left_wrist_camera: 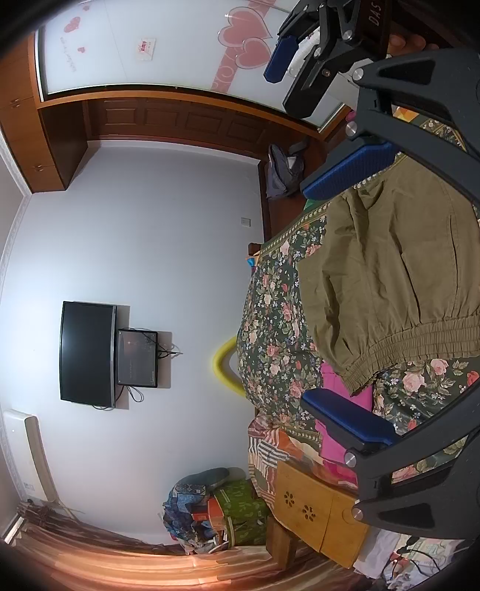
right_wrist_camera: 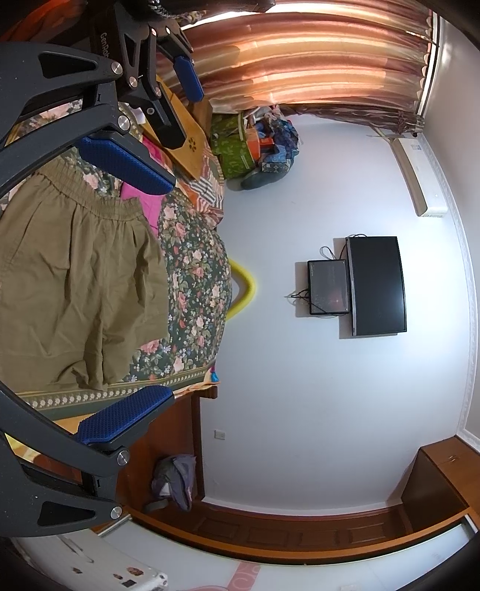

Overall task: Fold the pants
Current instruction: 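Lower both tools toward the olive pants and grasp the waistband edges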

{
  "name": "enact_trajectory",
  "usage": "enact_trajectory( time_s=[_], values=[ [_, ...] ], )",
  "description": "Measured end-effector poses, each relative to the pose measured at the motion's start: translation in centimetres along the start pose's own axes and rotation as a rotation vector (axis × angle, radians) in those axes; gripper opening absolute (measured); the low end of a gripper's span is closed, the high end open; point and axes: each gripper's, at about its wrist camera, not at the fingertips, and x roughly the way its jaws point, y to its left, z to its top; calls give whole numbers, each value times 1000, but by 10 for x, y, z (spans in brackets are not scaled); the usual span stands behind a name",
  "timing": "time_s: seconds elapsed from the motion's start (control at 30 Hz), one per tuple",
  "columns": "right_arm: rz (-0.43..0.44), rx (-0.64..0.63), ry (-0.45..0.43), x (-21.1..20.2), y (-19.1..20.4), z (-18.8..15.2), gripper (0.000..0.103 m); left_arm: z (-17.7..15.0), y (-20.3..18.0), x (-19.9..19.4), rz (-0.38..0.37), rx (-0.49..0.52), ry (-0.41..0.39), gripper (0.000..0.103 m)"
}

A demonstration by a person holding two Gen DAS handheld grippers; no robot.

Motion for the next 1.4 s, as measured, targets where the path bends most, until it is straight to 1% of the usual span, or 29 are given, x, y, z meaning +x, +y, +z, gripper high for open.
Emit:
enact_trajectory(
  time_s=[0.27, 0.37, 0.47, 0.57, 0.7, 0.8, 0.97, 1.07, 1.2, 1.33, 1.4],
  values=[
    [-11, 6, 19, 6, -6, -2, 103, -4, 2, 8, 8, 1, 13, 103],
    [-35, 6, 41, 15, -11, -8, 103, -10, 6, 17, 14, -4, 36, 103],
    [-67, -1, 90, 27, -19, -20, 103, -19, 12, 31, 11, -8, 79, 103],
    [-107, -14, 166, 46, -32, -39, 103, -31, 22, 49, 26, -15, 129, 103],
    [-152, -23, 292, 73, -52, -69, 103, -52, 42, 82, 30, -63, 235, 103],
    [-182, -21, 362, 84, -65, -82, 103, -65, 57, 112, 27, -80, 326, 103],
    [-212, 3, 462, 108, -91, -102, 103, -85, 81, 153, 35, -120, 419, 103],
    [-205, 26, 489, 122, -103, -108, 103, -91, 98, 180, 70, -111, 443, 103],
    [-178, 50, 499, 142, -116, -103, 103, -91, 120, 213, 111, -90, 473, 103],
    [-139, 51, 484, 172, -126, -86, 103, -89, 144, 251, 118, -93, 505, 103],
    [-128, 43, 474, 188, -128, -76, 103, -91, 154, 270, 125, -88, 528, 101]
  ],
)
